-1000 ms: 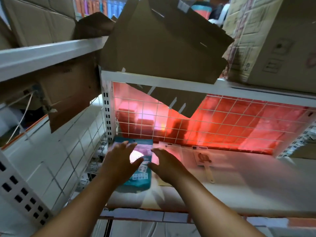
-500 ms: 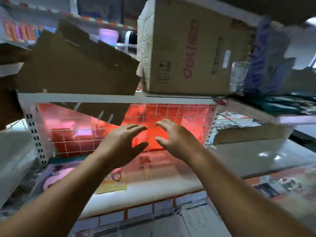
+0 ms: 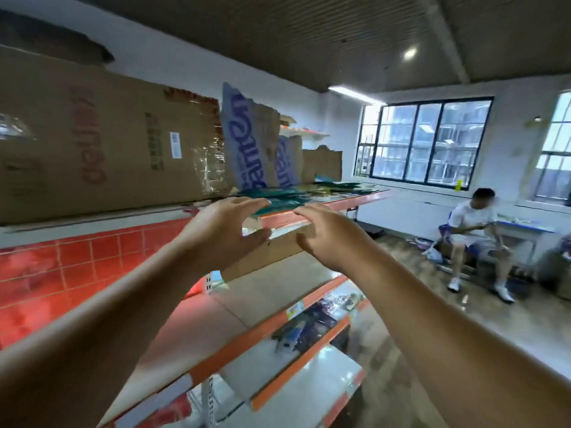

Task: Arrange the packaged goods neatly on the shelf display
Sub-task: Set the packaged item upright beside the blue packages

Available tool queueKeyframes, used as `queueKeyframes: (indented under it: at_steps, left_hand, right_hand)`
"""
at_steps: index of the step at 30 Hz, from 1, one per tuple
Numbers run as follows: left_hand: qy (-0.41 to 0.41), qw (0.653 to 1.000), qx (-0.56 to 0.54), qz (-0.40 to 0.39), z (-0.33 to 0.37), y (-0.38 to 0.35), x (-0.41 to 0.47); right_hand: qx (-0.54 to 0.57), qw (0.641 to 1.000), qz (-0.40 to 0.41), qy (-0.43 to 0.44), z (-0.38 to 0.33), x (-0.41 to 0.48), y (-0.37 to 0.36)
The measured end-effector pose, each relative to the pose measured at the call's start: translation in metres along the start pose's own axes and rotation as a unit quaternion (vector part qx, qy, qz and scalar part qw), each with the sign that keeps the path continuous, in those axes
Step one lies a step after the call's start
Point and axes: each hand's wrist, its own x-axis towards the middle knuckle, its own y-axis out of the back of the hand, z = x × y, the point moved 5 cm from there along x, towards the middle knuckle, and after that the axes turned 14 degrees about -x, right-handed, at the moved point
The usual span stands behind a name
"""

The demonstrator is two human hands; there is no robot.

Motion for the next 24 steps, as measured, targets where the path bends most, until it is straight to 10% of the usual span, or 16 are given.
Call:
queueKeyframes:
  at_steps: [24]
  left_hand:
    - [-0.057, 0.987, -0.063, -0.138, -0.061, -0.207, 0.27]
  right_hand:
    - [-0.126, 0.984, -0.028, -0.122, 0.216, 0.14, -0.056]
